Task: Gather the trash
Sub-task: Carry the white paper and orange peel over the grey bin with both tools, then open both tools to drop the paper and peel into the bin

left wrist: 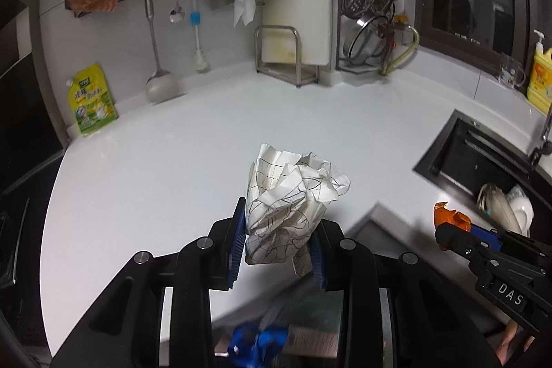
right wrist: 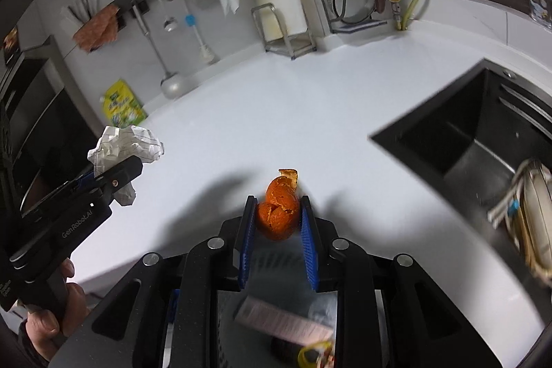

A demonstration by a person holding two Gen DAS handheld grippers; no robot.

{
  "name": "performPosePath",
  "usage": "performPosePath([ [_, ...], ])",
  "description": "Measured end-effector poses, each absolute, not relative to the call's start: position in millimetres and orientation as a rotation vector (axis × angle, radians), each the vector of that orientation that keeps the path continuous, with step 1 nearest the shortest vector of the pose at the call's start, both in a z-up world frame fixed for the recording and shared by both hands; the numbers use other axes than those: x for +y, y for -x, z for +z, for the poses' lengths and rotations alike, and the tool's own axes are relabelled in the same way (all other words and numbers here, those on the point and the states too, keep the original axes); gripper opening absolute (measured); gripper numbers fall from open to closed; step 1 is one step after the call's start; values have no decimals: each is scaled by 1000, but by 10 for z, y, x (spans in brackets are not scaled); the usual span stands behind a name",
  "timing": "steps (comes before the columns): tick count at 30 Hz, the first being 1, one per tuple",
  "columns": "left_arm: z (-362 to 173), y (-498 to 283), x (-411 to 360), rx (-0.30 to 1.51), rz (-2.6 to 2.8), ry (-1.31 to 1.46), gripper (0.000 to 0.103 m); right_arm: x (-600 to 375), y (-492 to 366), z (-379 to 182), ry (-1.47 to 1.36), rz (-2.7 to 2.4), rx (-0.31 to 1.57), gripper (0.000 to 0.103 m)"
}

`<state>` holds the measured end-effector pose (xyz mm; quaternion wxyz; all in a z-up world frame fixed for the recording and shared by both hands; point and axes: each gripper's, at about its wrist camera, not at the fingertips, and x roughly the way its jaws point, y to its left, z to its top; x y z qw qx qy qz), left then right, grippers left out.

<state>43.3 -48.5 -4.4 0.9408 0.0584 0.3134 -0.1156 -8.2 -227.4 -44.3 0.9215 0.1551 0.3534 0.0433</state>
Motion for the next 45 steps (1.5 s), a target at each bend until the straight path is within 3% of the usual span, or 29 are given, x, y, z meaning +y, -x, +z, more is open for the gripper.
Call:
performPosePath([
  [12,-654,39,-255,765,-218,-104,35,-1920,579,-945,-283,105,842,24],
  [14,-714,83,-259,773,-212,-112,40,-1911,638,-955,-274,97,843,27],
  [18,-741,178,-258,768,-204,-120,73,-1960,751,-914,-276,52,808,57],
  [25,-679,285,-246,747,-199,-124,88,-2036,862,-874,-297,19,783,59],
  [45,-593,372,-172,746,-182,-83,94,-1970,953,-938,-299,22,797,59],
])
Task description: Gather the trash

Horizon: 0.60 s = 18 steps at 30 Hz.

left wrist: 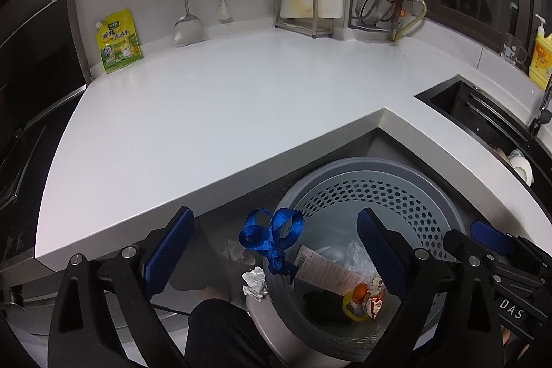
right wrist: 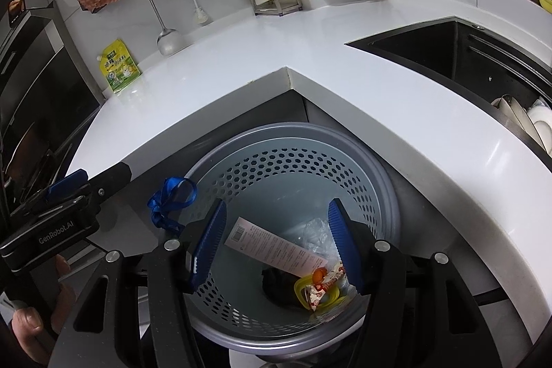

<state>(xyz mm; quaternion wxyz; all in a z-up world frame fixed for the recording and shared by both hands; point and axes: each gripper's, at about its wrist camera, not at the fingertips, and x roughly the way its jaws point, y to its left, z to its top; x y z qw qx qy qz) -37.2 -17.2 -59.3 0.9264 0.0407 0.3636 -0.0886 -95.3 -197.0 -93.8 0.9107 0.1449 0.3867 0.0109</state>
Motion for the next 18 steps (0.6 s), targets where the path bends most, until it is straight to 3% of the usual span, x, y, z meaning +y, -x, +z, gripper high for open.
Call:
performPosePath([
  [18,-617,377,-152,754,-174,-89,95,-1960,960,-929,-289,17,795,59],
])
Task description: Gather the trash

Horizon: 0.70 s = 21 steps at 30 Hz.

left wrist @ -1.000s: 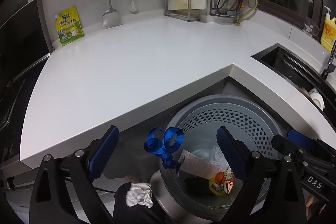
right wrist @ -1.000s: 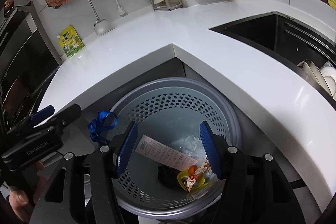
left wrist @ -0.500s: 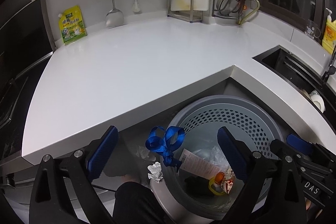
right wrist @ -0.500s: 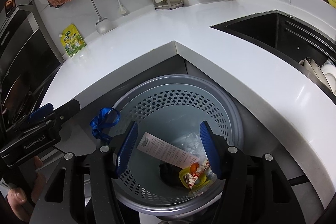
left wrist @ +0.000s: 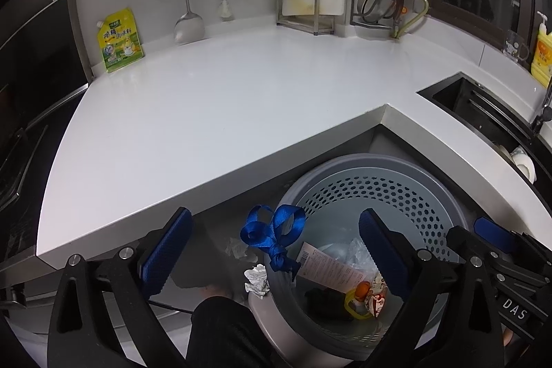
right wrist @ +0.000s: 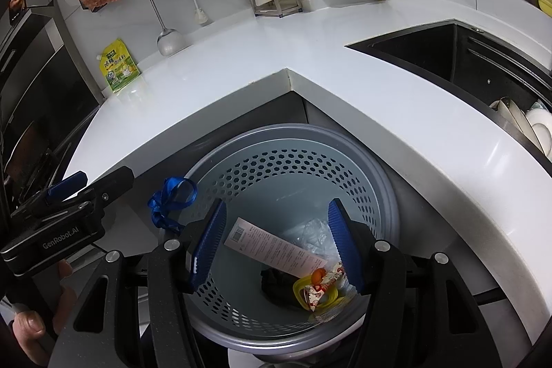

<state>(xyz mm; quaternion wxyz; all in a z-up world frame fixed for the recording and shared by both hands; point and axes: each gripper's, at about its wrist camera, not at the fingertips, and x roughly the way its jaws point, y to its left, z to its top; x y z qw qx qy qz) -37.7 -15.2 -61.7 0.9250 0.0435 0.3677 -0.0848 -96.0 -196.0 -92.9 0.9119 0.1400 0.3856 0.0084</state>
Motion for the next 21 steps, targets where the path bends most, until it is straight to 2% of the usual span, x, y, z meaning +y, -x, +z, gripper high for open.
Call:
performPosePath([
  [21,-633,391,-190,763,-154,-117,97,-1962,970,-922,-284,5,795,60],
])
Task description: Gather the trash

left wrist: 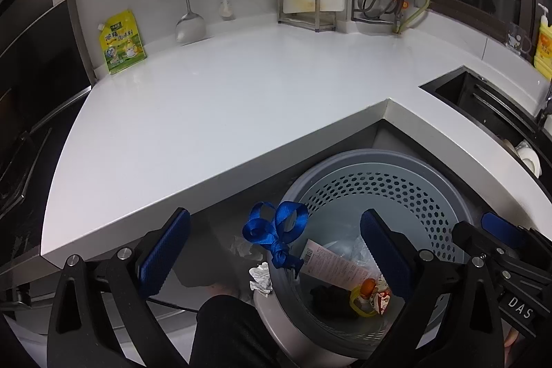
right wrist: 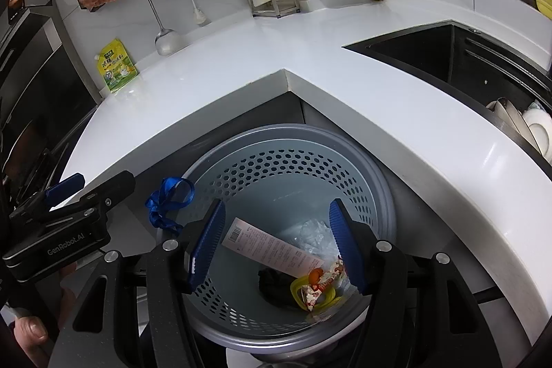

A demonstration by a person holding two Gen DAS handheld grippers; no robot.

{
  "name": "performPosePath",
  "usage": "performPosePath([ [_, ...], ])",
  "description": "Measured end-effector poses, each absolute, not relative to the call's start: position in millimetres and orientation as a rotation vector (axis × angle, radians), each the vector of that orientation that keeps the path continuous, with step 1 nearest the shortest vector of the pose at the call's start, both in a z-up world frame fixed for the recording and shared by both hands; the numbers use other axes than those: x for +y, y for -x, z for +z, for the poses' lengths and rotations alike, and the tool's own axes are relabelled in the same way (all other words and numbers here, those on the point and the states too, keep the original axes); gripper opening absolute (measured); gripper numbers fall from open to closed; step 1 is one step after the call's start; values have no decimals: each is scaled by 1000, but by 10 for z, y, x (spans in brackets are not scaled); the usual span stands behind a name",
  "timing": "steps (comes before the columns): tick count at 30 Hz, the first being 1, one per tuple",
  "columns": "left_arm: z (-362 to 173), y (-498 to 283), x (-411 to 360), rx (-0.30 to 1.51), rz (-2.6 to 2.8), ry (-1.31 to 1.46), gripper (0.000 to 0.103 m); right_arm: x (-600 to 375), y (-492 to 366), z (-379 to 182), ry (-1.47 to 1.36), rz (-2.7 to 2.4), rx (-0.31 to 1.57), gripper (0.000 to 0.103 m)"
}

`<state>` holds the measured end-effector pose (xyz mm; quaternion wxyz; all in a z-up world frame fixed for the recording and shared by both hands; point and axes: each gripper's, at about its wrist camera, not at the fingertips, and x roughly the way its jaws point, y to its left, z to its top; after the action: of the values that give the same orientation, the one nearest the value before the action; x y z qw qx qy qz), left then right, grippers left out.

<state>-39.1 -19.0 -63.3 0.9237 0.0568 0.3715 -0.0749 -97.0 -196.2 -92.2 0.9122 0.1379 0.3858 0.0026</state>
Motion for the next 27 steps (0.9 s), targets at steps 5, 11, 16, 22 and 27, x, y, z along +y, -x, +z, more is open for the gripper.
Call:
performPosePath([
  [5,-634,393,-188,759,-144,-116,97,-1968,969,-930,-285,2,797,60],
  [11,-646,377,-184,769,-128,-117,97,-1969,967,-931,-285,3,798,60],
  [16,-650,378,-200,771,-126,-121,97,-1966,964,-953,-284,3,801,60],
  [22,-632,396,-231,763,-131,-129,97,-1968,967,-956,-285,2,802,60],
  [27,-631,407,-249,763,-137,-128,97,-1949,963,-959,-282,2,803,60],
])
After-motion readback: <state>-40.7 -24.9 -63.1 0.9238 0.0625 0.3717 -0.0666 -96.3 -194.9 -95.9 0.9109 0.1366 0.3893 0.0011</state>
